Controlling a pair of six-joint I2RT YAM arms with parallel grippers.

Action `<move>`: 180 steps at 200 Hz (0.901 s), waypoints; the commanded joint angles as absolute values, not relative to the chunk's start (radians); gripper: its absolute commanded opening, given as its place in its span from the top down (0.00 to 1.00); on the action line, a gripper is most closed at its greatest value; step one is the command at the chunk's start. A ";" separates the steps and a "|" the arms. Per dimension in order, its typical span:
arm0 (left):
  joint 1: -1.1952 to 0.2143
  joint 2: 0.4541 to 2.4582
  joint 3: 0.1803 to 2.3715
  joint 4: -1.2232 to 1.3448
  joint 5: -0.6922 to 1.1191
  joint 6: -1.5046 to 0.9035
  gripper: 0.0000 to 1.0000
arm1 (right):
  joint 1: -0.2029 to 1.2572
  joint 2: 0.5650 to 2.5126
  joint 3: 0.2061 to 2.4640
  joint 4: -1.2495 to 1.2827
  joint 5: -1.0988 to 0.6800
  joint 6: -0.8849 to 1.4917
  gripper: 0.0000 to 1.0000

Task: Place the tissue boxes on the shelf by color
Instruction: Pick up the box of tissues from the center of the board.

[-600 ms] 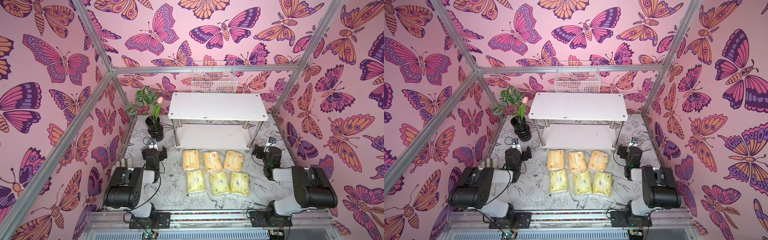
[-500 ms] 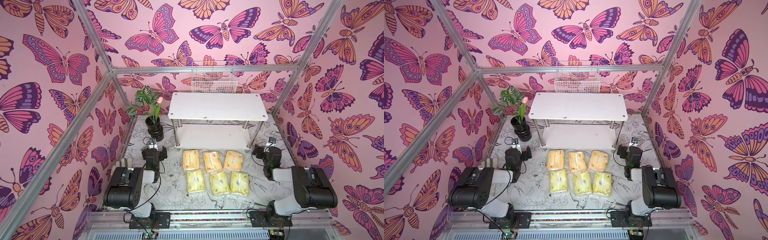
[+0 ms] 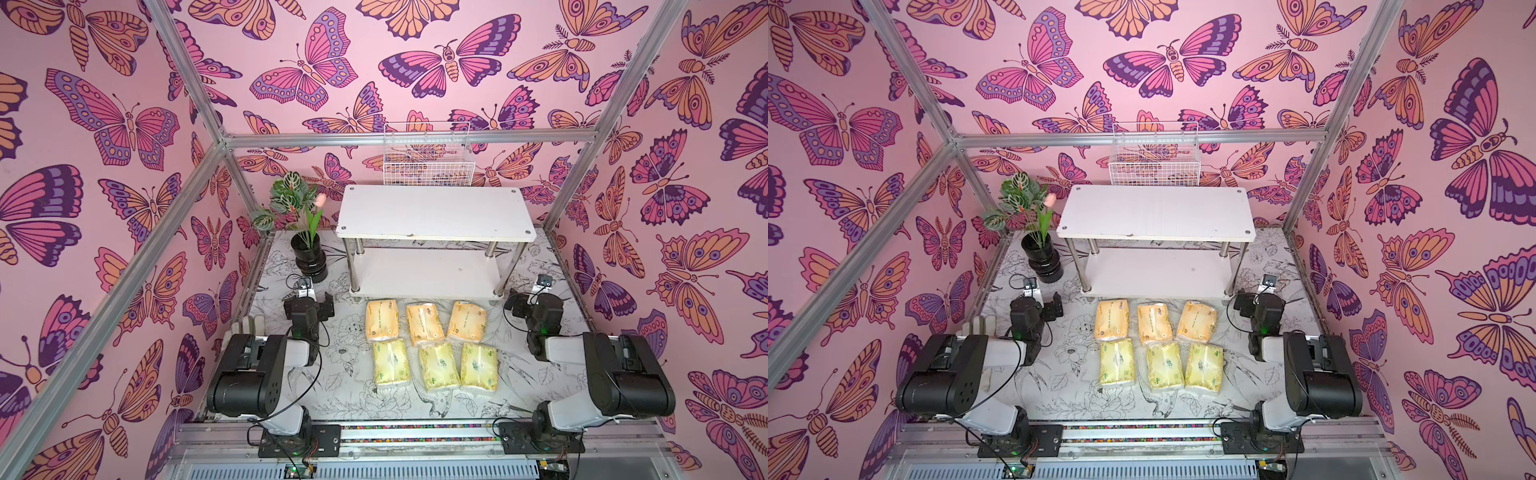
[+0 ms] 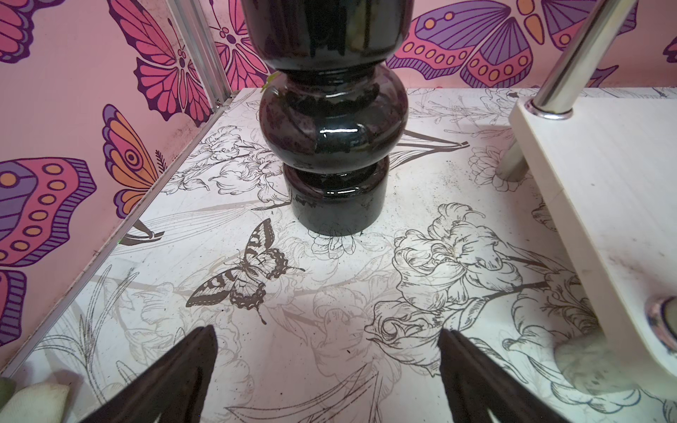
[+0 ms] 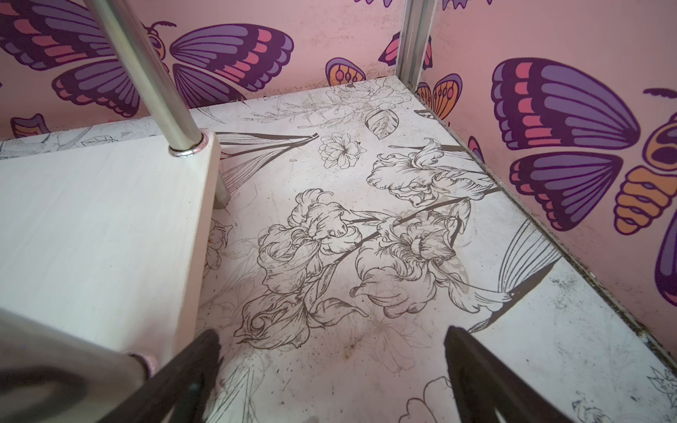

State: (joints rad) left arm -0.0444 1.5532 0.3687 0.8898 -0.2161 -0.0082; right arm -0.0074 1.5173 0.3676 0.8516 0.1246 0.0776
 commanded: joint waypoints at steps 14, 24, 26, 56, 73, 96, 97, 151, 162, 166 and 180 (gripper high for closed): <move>-0.038 1.531 0.359 0.923 -0.197 -0.009 0.01 | 0.000 1.485 0.371 0.875 0.160 0.088 0.01; -0.058 1.495 0.355 0.905 -0.240 -0.003 0.00 | 0.000 1.433 0.376 0.831 0.162 0.085 0.01; -0.061 1.486 0.354 0.900 -0.248 -0.001 0.01 | 0.000 1.416 0.381 0.806 0.164 0.085 0.01; -0.108 1.345 0.372 0.770 -0.330 0.030 0.00 | 0.001 1.200 0.450 0.505 0.243 0.149 0.01; -0.125 1.235 0.375 0.728 -0.374 0.014 0.00 | 0.001 1.109 0.498 0.340 0.229 0.235 0.01; -0.157 1.060 0.402 0.563 -0.354 -0.023 0.01 | 0.000 1.028 0.566 0.095 0.261 0.502 0.01; -0.159 1.052 0.404 0.554 -0.354 -0.025 0.01 | 0.000 1.025 0.569 0.080 0.264 0.521 0.01; -0.216 0.637 0.532 -0.080 -0.223 -0.390 0.00 | -0.016 0.854 0.566 -0.172 -0.190 0.736 0.02; -0.222 0.587 0.551 -0.191 -0.149 -0.438 0.01 | -0.005 0.835 0.551 -0.206 -0.294 0.759 0.01; -0.224 0.572 0.554 -0.229 -0.120 -0.458 0.00 | 0.002 0.827 0.546 -0.222 -0.323 0.760 0.02; -0.231 0.544 0.560 -0.338 -0.031 -0.524 0.00 | 0.048 0.799 0.549 -0.308 -0.374 0.751 0.02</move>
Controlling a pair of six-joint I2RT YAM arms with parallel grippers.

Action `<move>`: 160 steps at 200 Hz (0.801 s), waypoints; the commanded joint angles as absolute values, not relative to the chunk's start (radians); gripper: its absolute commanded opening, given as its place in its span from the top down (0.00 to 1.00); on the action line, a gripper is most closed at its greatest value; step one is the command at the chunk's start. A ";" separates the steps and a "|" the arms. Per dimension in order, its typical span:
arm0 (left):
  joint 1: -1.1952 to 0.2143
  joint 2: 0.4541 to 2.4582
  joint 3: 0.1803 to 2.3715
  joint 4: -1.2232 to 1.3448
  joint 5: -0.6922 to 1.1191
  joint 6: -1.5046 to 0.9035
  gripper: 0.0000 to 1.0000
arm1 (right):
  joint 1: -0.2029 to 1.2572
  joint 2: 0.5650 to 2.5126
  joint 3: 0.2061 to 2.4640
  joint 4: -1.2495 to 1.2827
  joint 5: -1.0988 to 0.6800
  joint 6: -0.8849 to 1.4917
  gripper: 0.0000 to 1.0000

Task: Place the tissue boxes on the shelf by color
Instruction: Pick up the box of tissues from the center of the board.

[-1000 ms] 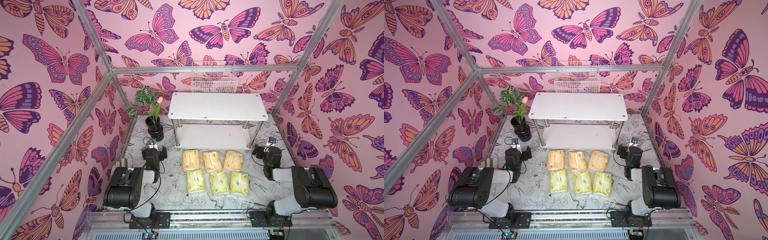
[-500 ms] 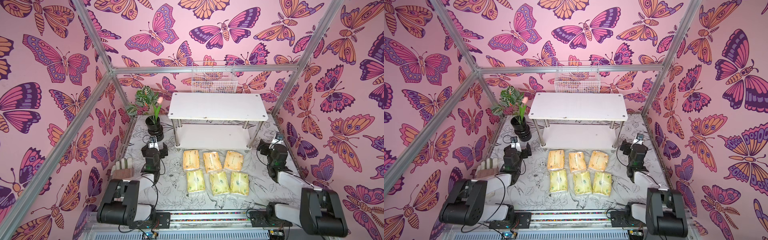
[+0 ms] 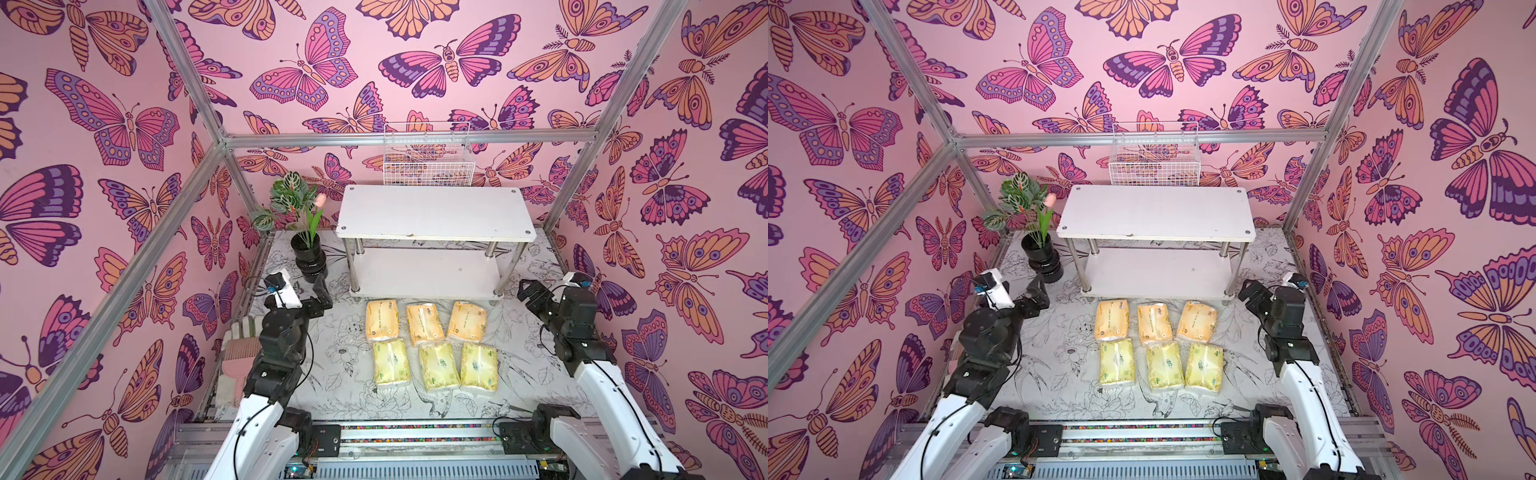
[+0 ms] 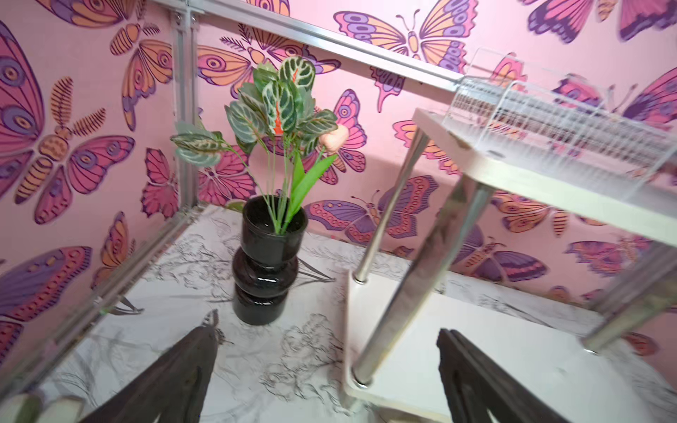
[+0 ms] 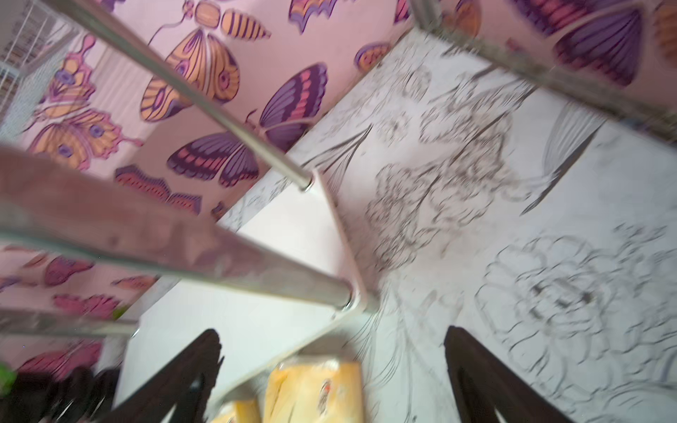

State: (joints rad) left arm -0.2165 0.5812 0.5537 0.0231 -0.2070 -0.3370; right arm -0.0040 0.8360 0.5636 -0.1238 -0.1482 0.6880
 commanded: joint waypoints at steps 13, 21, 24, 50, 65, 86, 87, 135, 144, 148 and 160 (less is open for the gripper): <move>-0.238 0.543 0.553 -0.413 0.052 -0.574 0.01 | 0.118 0.771 0.560 -0.388 -0.383 0.743 0.02; -0.246 0.552 0.544 -0.447 0.090 -0.619 0.01 | 0.171 0.755 0.564 -0.427 -0.376 0.749 0.02; -0.249 0.557 0.539 -0.456 0.105 -0.638 0.00 | 0.190 0.750 0.567 -0.437 -0.373 0.753 0.02; -0.303 0.631 0.512 -0.494 0.206 -0.744 0.01 | 0.397 0.740 0.580 -0.469 -0.325 0.821 0.02; -0.367 0.681 0.520 -0.538 0.188 -0.781 0.00 | 0.541 0.775 0.603 -0.463 -0.253 0.850 0.02; -0.466 0.740 0.535 -0.586 0.146 -0.814 0.00 | 0.717 0.891 0.642 -0.407 -0.190 0.872 0.02; -0.470 0.743 0.536 -0.587 0.145 -0.816 0.00 | 0.724 0.901 0.644 -0.402 -0.189 0.873 0.02; -0.556 0.860 0.513 -0.588 0.215 -0.896 0.01 | 0.940 1.274 0.808 -0.281 -0.276 0.817 0.01; -0.566 0.868 0.507 -0.579 0.213 -0.898 0.00 | 0.966 1.322 0.839 -0.270 -0.290 0.801 0.01; -0.569 0.870 0.504 -0.571 0.213 -0.896 0.01 | 0.977 1.345 0.851 -0.267 -0.294 0.796 0.01; -0.570 0.875 0.495 -0.547 0.220 -0.891 0.01 | 1.002 1.398 0.875 -0.246 -0.308 0.784 0.00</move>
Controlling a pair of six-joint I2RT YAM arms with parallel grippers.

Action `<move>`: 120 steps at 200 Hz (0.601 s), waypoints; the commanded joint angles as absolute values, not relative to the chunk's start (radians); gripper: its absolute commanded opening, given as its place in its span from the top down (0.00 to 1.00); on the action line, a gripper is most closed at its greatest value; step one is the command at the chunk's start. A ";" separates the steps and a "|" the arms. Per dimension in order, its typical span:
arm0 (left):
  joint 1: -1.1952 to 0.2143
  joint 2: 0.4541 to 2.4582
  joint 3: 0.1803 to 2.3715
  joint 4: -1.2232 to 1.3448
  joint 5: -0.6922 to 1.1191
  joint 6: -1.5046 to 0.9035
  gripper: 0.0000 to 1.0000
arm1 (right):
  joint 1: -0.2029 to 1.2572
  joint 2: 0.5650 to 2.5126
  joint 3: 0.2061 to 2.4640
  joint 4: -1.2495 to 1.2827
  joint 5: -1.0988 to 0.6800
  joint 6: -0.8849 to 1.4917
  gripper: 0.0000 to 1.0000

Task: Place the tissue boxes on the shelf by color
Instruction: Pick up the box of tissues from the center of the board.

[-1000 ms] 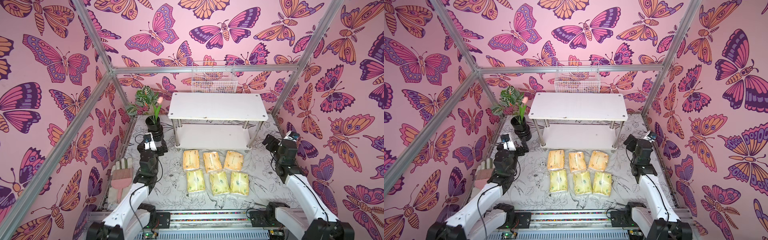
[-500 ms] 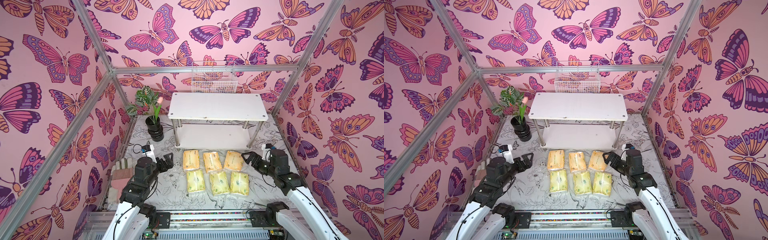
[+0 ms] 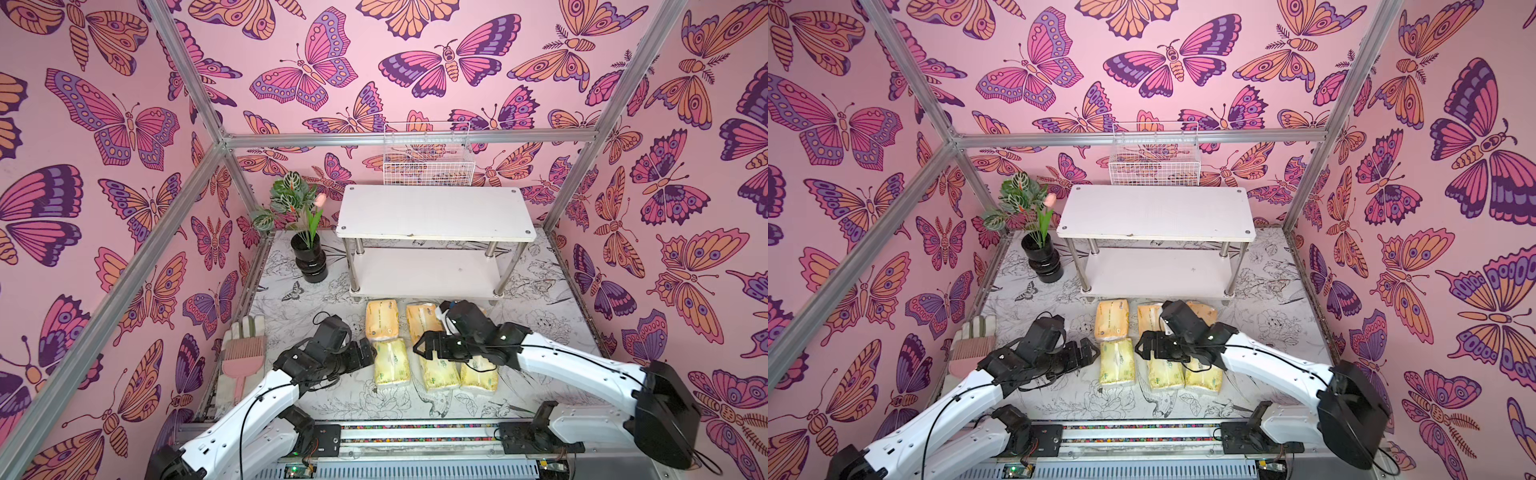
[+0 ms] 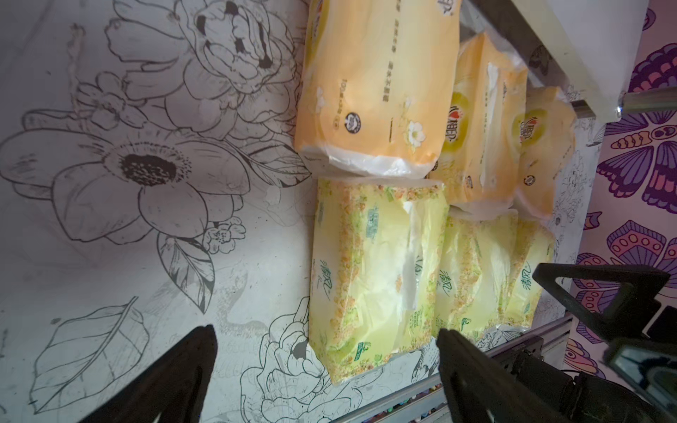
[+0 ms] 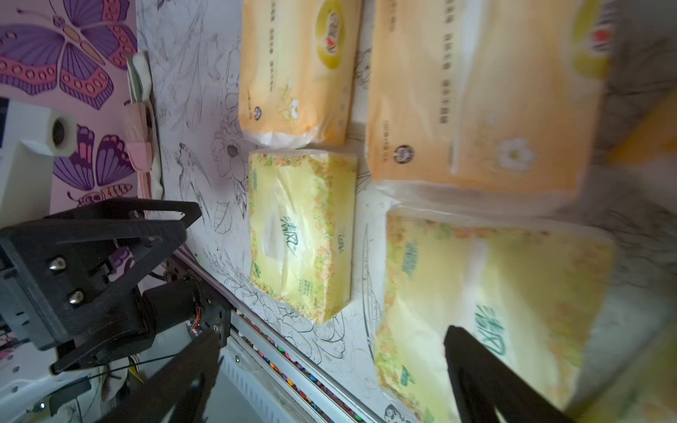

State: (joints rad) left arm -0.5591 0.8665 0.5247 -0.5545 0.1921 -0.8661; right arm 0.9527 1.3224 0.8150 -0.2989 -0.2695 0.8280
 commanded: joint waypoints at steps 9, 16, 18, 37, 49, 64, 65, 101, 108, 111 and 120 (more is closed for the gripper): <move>-0.570 0.877 0.487 -0.528 0.228 -0.884 0.00 | 1.013 1.433 0.884 -0.225 -0.323 0.782 0.00; -0.570 0.880 0.480 -0.514 0.234 -0.889 0.00 | 1.021 1.458 0.891 -0.214 -0.334 0.778 0.00; -0.570 0.880 0.478 -0.510 0.238 -0.889 0.00 | 1.023 1.465 0.892 -0.212 -0.335 0.778 0.00; -0.569 0.879 0.444 -0.436 0.271 -0.903 0.00 | 1.039 1.513 0.902 -0.195 -0.343 0.774 0.00; -0.571 0.870 0.416 -0.379 0.282 -0.920 0.01 | 1.049 1.531 0.896 -0.174 -0.351 0.778 0.01; -0.570 0.853 0.376 -0.293 0.282 -0.950 0.00 | 1.055 1.543 0.884 -0.158 -0.350 0.780 0.01; -0.570 0.852 0.373 -0.286 0.282 -0.952 0.00 | 1.055 1.544 0.883 -0.156 -0.350 0.781 0.01; -0.557 0.814 0.256 -0.077 0.282 -1.044 0.01 | 1.057 1.554 0.819 -0.079 -0.374 0.818 0.02; -0.548 0.814 0.242 -0.048 0.292 -1.058 0.00 | 1.056 1.557 0.806 -0.065 -0.377 0.824 0.02; -0.542 0.815 0.236 -0.036 0.298 -1.062 0.01 | 1.057 1.558 0.800 -0.062 -0.379 0.826 0.02; -0.529 0.818 0.222 0.000 0.316 -1.073 0.00 | 1.057 1.557 0.785 -0.050 -0.381 0.835 0.02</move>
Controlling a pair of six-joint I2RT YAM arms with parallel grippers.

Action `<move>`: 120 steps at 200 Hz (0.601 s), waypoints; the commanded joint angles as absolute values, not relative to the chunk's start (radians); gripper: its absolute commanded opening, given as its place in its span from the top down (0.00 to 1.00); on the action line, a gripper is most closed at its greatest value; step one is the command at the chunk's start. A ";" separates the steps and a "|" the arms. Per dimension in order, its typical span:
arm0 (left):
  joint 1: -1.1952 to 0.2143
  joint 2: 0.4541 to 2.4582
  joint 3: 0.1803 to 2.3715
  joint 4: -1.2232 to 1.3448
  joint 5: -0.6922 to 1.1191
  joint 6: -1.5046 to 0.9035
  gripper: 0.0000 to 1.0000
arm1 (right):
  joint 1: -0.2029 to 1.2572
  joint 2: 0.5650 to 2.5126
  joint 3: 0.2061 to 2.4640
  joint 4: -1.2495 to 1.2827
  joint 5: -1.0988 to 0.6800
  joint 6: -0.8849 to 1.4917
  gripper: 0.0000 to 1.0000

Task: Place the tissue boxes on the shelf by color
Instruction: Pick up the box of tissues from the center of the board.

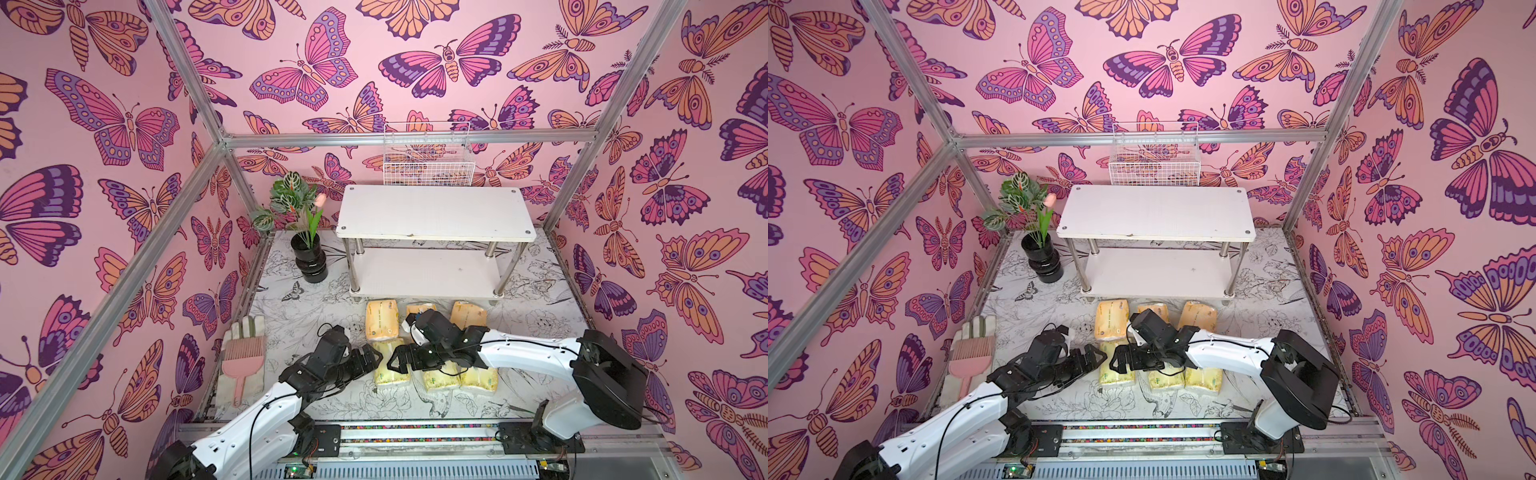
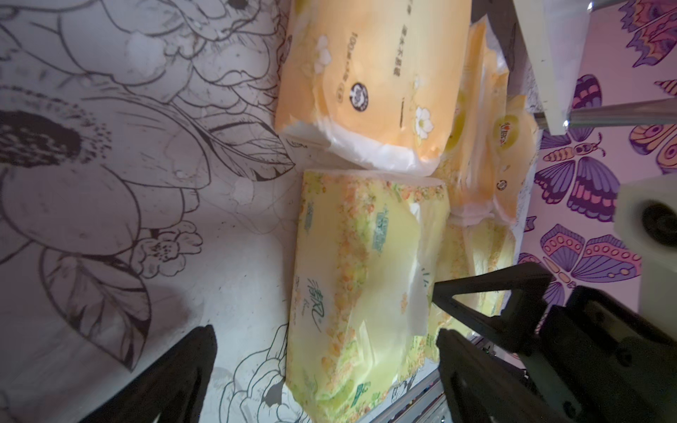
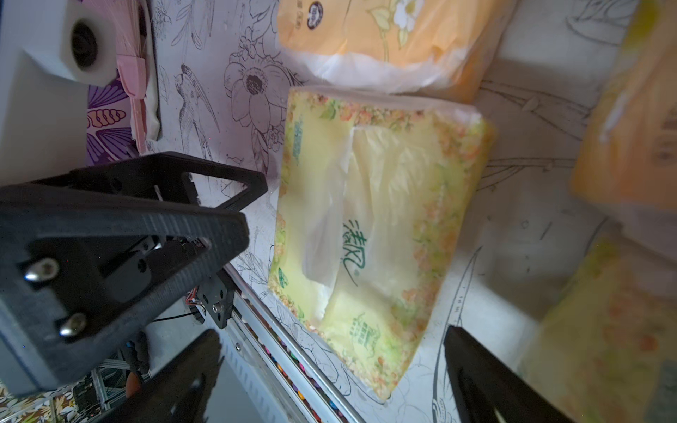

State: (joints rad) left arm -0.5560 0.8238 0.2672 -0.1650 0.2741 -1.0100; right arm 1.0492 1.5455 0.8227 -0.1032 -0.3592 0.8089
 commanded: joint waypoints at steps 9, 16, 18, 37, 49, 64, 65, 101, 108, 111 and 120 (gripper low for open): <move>-0.516 0.828 0.216 0.025 0.334 -1.077 0.01 | 1.058 1.555 0.771 -0.040 -0.380 0.841 0.02; -0.507 0.837 0.212 0.042 0.349 -1.077 0.01 | 1.058 1.555 0.762 -0.034 -0.380 0.843 0.02; -0.505 0.842 0.211 0.048 0.353 -1.076 0.01 | 1.058 1.554 0.760 -0.034 -0.380 0.845 0.02; -0.478 0.884 0.207 0.106 0.395 -1.075 0.00 | 1.061 1.559 0.748 -0.030 -0.375 0.848 0.02; -0.459 0.923 0.209 0.150 0.427 -1.074 0.00 | 1.062 1.563 0.741 -0.019 -0.371 0.853 0.02; -0.445 0.982 0.219 0.190 0.466 -1.073 0.00 | 1.063 1.589 0.735 0.002 -0.374 0.859 0.02; -0.445 0.985 0.220 0.192 0.468 -1.073 0.00 | 1.063 1.592 0.735 0.004 -0.374 0.859 0.02; -0.445 1.084 0.255 0.204 0.551 -1.045 0.00 | 1.063 1.641 0.723 0.094 -0.399 0.883 0.03; -0.445 1.094 0.255 0.206 0.558 -1.045 0.01 | 1.063 1.652 0.721 0.111 -0.404 0.888 0.03; -0.445 1.098 0.253 0.210 0.560 -1.045 0.01 | 1.063 1.658 0.721 0.119 -0.407 0.891 0.04; -0.445 1.103 0.247 0.215 0.564 -1.042 0.01 | 1.063 1.671 0.720 0.144 -0.420 0.899 0.05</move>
State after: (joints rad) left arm -0.4500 1.0805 0.2398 0.1799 0.4992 -1.0622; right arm 1.0546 1.6222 0.7372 0.0841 -0.3935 0.8677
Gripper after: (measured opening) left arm 0.995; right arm 0.965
